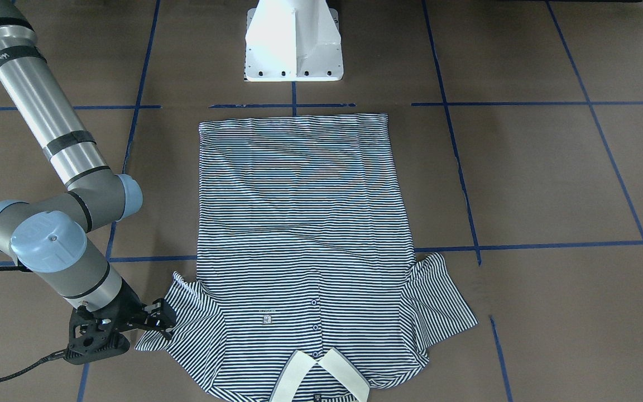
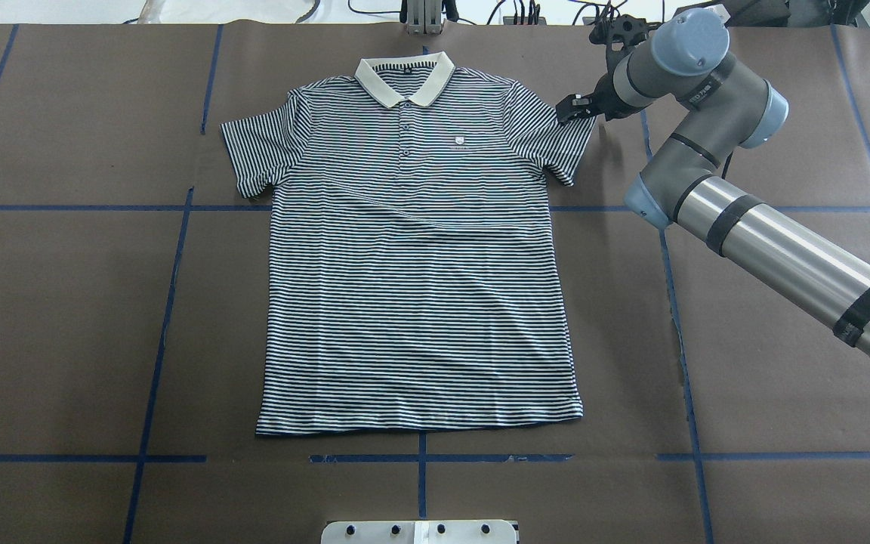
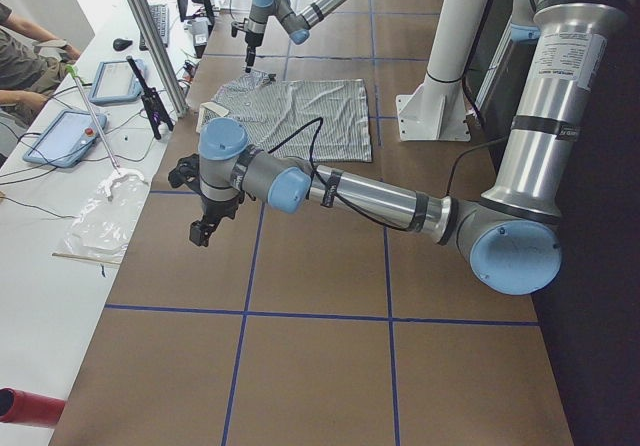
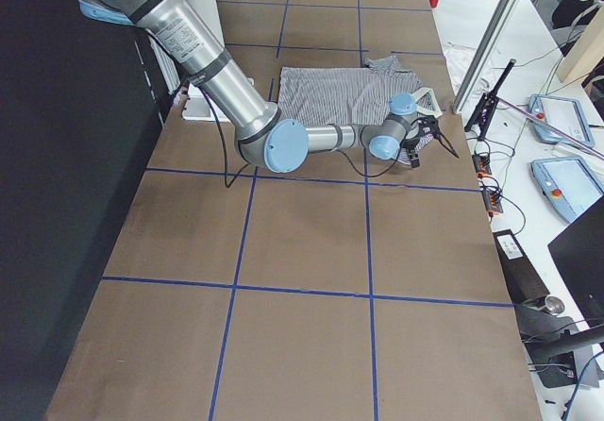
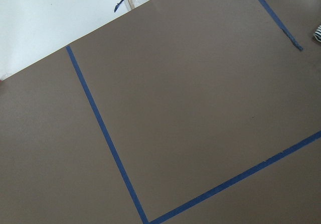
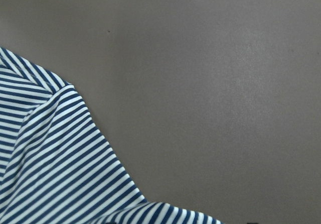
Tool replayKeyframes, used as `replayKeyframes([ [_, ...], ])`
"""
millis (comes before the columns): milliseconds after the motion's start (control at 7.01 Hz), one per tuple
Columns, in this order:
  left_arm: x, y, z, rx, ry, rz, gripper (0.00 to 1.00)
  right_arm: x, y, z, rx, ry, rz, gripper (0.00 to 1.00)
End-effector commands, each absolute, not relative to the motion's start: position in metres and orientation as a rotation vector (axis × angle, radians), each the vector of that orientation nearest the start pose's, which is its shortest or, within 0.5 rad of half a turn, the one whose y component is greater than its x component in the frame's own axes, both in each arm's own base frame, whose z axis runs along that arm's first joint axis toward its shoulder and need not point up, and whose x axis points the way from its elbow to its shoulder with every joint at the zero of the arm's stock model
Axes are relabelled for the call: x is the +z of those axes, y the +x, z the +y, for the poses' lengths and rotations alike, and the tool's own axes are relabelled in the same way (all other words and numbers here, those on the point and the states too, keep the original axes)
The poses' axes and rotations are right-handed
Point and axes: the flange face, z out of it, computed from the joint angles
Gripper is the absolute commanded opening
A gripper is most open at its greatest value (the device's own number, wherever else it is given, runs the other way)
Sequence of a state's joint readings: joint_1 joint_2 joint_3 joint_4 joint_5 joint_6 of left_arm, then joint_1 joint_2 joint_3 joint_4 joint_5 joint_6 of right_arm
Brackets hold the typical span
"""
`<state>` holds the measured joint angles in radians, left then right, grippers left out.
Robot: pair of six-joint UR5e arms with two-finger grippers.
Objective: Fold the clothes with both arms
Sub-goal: 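Move the right gripper to the sleeve nearest it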
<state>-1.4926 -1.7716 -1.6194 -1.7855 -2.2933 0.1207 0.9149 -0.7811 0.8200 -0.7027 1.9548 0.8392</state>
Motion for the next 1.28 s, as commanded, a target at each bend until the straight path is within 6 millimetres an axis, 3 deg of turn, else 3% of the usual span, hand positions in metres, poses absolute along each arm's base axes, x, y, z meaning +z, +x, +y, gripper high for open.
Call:
replayKeyframes([
  [0,0.505,-0.021,-0.591,0.355,0.460,0.703,1.00,0.426,-0.430,-0.716,-0.006,0.408,-0.866,0.47],
  [285,0.504,-0.021,-0.592,0.354,0.461,0.703,1.00,0.426,-0.431,-0.715,-0.011,0.407,-0.867,0.12],
  [713,0.502,-0.021,-0.593,0.354,0.463,0.703,1.00,0.415,-0.438,-0.715,-0.020,0.414,-0.875,0.00],
  [855,0.500,-0.021,-0.594,0.355,0.466,0.703,1.00,0.408,-0.439,-0.715,-0.019,0.417,-0.884,0.00],
  [998,0.498,-0.021,-0.595,0.356,0.469,0.703,1.00,0.397,-0.437,-0.714,-0.025,0.423,-0.907,0.00],
  [1140,0.498,-0.021,-0.595,0.356,0.469,0.703,1.00,0.372,-0.437,-0.709,-0.048,0.413,-0.947,0.00],
])
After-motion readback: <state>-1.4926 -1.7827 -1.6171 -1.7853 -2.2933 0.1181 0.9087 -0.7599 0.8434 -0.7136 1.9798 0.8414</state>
